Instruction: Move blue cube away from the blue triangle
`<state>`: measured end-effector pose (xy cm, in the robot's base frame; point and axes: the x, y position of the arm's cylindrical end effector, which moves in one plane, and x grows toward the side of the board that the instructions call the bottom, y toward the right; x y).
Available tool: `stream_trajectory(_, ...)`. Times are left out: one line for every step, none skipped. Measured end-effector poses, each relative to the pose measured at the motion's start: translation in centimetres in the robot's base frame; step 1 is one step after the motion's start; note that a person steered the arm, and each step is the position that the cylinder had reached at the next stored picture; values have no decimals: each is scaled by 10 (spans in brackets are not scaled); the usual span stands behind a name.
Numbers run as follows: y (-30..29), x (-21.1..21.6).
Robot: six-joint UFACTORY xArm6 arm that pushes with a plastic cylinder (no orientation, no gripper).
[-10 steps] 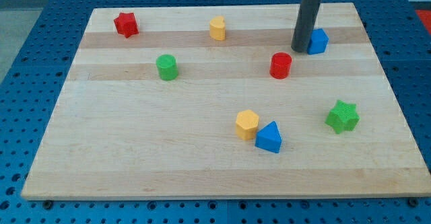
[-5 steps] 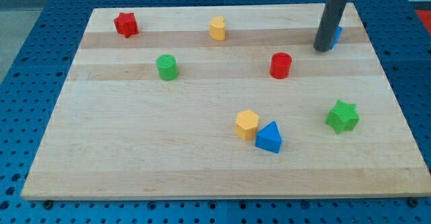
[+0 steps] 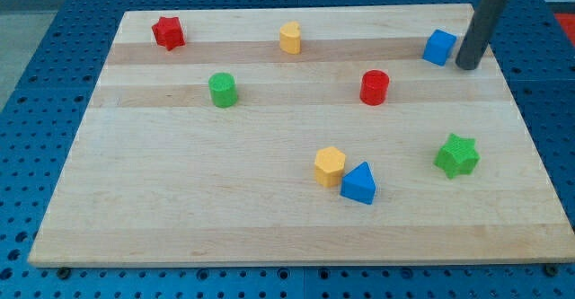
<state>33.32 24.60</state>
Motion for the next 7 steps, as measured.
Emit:
stream_trajectory(-1, 0)
stream_trajectory(-18, -33)
stream_trajectory(-18, -36)
stream_trajectory(-18, -42)
stream_trajectory(-18, -42)
stream_trajectory(-9, -34)
stream_trajectory(2, 6)
